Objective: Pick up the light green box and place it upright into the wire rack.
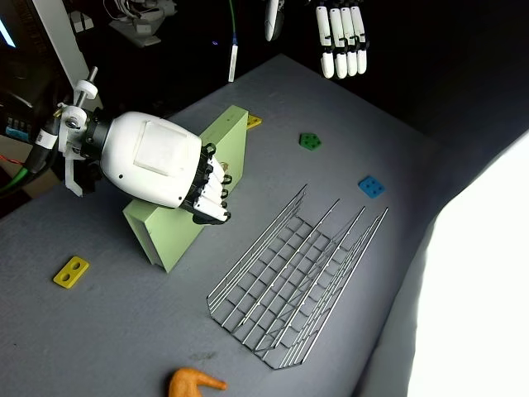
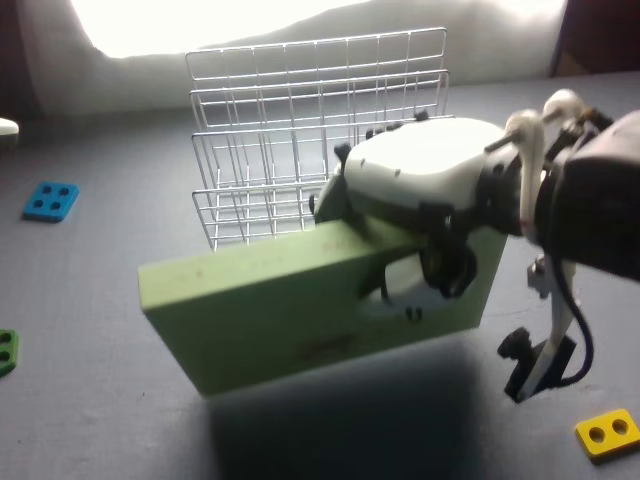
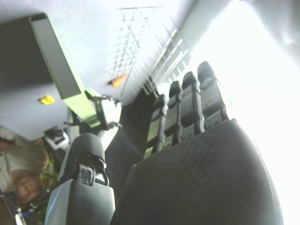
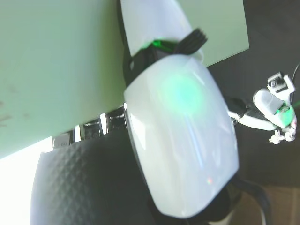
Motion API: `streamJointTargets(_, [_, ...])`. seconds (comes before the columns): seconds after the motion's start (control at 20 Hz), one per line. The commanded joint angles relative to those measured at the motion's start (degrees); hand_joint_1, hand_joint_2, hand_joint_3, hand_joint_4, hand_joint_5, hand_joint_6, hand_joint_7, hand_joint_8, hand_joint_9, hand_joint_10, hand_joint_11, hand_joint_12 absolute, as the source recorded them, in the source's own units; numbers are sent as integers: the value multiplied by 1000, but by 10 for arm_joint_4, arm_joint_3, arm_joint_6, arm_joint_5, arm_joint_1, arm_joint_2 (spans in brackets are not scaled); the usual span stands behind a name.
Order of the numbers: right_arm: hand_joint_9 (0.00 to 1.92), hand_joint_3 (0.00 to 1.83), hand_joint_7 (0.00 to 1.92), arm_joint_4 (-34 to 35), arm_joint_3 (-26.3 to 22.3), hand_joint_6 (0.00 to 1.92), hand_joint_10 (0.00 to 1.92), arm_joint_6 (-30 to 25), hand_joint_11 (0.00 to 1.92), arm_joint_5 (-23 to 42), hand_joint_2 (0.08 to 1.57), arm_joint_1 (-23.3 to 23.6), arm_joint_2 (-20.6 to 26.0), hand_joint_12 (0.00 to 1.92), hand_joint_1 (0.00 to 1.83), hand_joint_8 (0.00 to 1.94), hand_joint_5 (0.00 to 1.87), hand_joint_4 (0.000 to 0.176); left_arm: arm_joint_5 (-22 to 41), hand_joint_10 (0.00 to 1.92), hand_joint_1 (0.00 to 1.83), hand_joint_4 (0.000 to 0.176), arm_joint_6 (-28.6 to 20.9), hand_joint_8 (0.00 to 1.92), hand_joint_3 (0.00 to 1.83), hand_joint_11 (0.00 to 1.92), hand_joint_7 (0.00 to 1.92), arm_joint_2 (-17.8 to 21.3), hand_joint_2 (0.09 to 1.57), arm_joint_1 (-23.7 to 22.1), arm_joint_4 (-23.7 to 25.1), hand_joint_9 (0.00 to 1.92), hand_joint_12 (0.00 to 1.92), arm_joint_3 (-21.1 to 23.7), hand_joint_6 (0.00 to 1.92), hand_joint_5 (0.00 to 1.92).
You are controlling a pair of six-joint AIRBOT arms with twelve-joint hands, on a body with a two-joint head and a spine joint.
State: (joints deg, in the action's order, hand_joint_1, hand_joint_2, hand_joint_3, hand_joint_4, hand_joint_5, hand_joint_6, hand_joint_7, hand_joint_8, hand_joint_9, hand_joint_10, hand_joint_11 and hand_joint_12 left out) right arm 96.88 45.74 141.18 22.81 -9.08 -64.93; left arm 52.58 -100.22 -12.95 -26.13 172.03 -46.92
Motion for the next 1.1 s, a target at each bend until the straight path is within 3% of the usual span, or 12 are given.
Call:
streamJointTargets(0.0, [660, 1, 854, -19, -4, 1082, 1272, -6, 363, -4, 1183, 13, 5, 1746, 1192, 1324, 867, 0, -53, 3, 127, 32, 0, 2, 4, 0, 78, 1, 1284, -5, 5, 47, 133, -1, 2, 44])
streamJointTargets(0.3, [647, 0, 842, -20, -10, 1066, 1269, -4, 358, -7, 1181, 78, 28, 1742, 1193, 1335, 884, 0, -53, 4, 165, 35, 0, 4, 0, 0, 82, 1, 1280, -5, 5, 46, 81, -1, 3, 31])
streamJointTargets(0.45, [649, 0, 849, -20, -7, 1026, 1275, 20, 372, -9, 1174, 107, 32, 1741, 1200, 1328, 908, 0, -53, 2, 147, 27, 0, 3, 1, 0, 87, 1, 1284, -5, 5, 44, 133, -1, 5, 51])
streamJointTargets(0.6, [636, 4, 831, -20, 9, 1102, 1268, 21, 357, -25, 1189, 121, 29, 1736, 1188, 1351, 859, 0, -53, 2, 118, 29, 0, 1, 5, 0, 84, 1, 1294, -5, 5, 45, 82, -1, 1, 34])
streamJointTargets(0.75, [708, 0, 864, -20, 42, 990, 1212, 5, 406, -43, 1160, 131, 13, 1719, 1204, 1280, 942, 0, -53, 2, 128, 24, 0, 1, 0, 0, 123, 1, 1284, -5, 5, 71, 152, -2, 9, 89])
streamJointTargets(0.8, [741, 0, 878, -20, 57, 1040, 1372, 0, 429, -45, 1164, 136, 5, 1701, 1326, 1216, 904, 0, -53, 0, 152, 23, 0, 0, 0, 0, 111, 1, 1284, -5, 5, 50, 121, -2, 5, 88])
streamJointTargets(0.85, [734, 0, 888, -20, 67, 1054, 1222, -2, 428, -46, 1160, 139, -1, 1669, 1225, 1217, 909, 0, -53, 2, 152, 27, 0, 0, 1, 0, 96, 1, 1289, -5, 5, 53, 105, -3, 0, 62])
streamJointTargets(0.95, [723, 3, 869, -20, 84, 1107, 1172, -11, 370, -48, 1171, 142, -11, 1708, 1193, 1242, 884, 13, -53, 10, 140, 29, 0, 5, 2, 0, 108, 1, 1290, -5, 5, 75, 107, -6, 0, 55])
streamJointTargets(1.0, [716, 2, 852, -20, 89, 1118, 1185, -13, 394, -49, 1178, 143, -14, 1719, 1188, 1269, 877, 14, -53, 8, 128, 28, 0, 5, 1, 0, 116, 1, 1289, -5, 5, 76, 122, -7, 3, 63])
streamJointTargets(1.05, [715, 1, 858, -20, 94, 1069, 1427, -14, 435, -50, 1181, 144, -17, 1752, 1310, 1258, 880, 0, -53, 6, 122, 23, 0, 4, 1, 0, 123, 1, 1289, -5, 5, 77, 157, -7, 4, 73])
